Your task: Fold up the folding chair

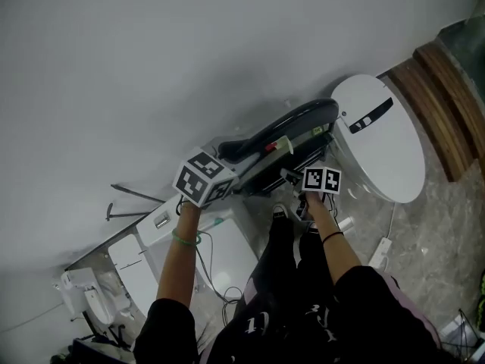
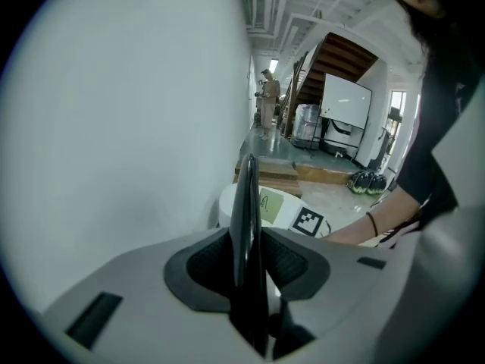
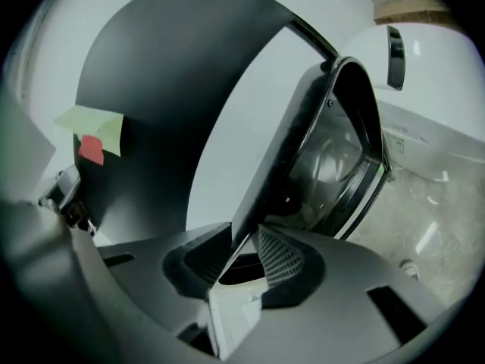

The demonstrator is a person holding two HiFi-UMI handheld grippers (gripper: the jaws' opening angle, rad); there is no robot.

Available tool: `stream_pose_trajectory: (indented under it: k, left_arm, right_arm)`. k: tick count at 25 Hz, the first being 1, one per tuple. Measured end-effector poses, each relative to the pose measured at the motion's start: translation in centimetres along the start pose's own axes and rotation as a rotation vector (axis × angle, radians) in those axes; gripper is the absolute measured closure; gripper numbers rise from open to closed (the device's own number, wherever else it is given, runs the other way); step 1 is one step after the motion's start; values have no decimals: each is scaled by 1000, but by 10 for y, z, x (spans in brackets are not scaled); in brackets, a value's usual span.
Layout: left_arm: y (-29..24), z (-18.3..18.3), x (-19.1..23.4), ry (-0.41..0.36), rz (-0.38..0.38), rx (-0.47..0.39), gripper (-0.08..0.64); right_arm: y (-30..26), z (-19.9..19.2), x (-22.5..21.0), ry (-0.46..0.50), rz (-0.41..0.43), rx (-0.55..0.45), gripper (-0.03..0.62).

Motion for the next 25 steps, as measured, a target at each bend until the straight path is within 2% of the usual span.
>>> stream_pose_trajectory:
  k: [4,13,20,25]
  left_arm:
    - [1,3,41,40,-73,19,437]
    - [-7,-3,153,94,-144,24,437]
    - [-1,2,153,117,-205,19,440]
    - [1,3,151,122,-163,5,440]
  right_arm:
    - [-22,20,8,-44,6,-17,474]
    - [-93,72,22,-96,-58,-13,479]
    - [-90,72,28,-76,-95,-25,479]
    - [-90,73,31,-29,-125,-12,479]
Point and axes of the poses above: the fingertips, and each gripper's own axes: y backward along the fingers, x to its left, z out of its top, the point moved 4 cm from there along y, backward along the fingers, and after that the axes turned 7 degrees about x, right-handed, at the moved point
